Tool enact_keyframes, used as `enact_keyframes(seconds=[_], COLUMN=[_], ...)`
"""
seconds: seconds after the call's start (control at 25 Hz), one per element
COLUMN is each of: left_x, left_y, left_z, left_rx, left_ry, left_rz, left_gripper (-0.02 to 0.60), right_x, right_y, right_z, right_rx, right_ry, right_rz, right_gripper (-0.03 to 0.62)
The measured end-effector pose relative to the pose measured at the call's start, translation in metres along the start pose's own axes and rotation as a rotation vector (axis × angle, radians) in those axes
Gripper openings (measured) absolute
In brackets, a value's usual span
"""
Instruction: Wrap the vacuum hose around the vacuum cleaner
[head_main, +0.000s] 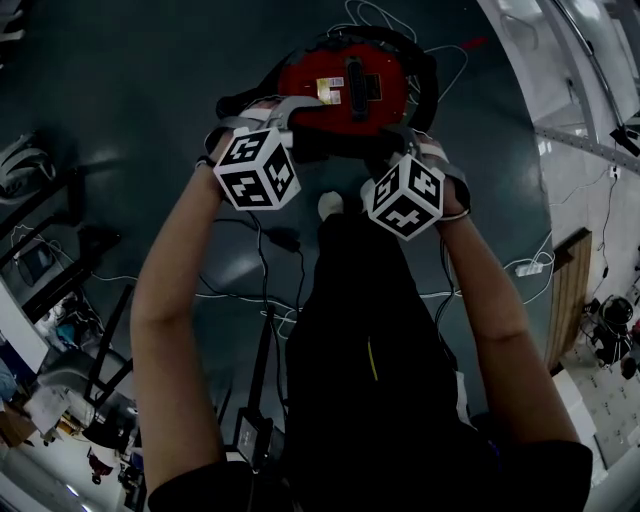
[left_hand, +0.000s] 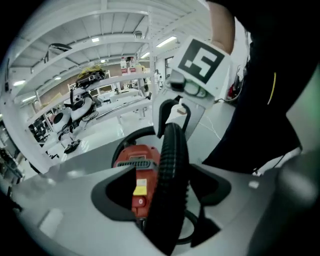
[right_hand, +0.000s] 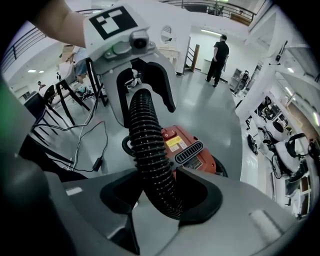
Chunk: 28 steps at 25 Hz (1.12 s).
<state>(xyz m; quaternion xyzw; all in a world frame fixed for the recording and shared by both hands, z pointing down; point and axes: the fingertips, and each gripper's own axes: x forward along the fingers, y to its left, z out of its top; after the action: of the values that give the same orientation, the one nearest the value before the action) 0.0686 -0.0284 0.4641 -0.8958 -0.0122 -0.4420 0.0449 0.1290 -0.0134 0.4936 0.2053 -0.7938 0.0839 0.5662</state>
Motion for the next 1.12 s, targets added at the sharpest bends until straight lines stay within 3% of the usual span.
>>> enact_keyframes(seconds=[0.08, 0.12, 0.32, 0.44, 0.6, 0.76, 1.12], left_x=[0.001, 0.003, 0.031, 0.044, 0.063, 0.071, 0.084], left_y=[-0.011, -0.016, -0.031, -0.044, -0.059, -0.053, -0.034], left_z=[0.026, 0.035, 0.036, 0.036, 0.028, 0.016, -0.010], left_rx=[0.052, 0.069, 0.122, 0.187, 0.210, 0.200, 0.094], left_ry=[-0.025, -0.028, 0.061, 0.036, -0.021, -0.048, -0.012], left_rz=[-0.026, -0.036, -0.100, -0.101, -0.076, -0.018, 0.043], left_gripper=[0.225, 0.195, 0.183, 0.181, 0.183, 0.183, 0.187], right_x=[-0.001, -0.002, -0.002, 0.005, 0.021, 0.033, 0.060], right_y=[-0.001, -0.001, 0.006, 0.014, 0.025, 0.021, 0.008], right_z=[0.003, 0.005, 0.000, -0.014, -0.031, -0.030, -0.019], right_rx=[0.004, 0.002, -0.007, -0.025, -0.069, -0.081, -0.150], right_ry=[-0.019, -0.030, -0.049, -0.021, 0.028, 0.059, 0.096], right_rz=[-0.002, -0.002, 0.025, 0.032, 0.023, -0.006, 0.002], right_gripper=[0.204, 0.206, 0.220, 0.222, 0.224, 0.227, 0.232])
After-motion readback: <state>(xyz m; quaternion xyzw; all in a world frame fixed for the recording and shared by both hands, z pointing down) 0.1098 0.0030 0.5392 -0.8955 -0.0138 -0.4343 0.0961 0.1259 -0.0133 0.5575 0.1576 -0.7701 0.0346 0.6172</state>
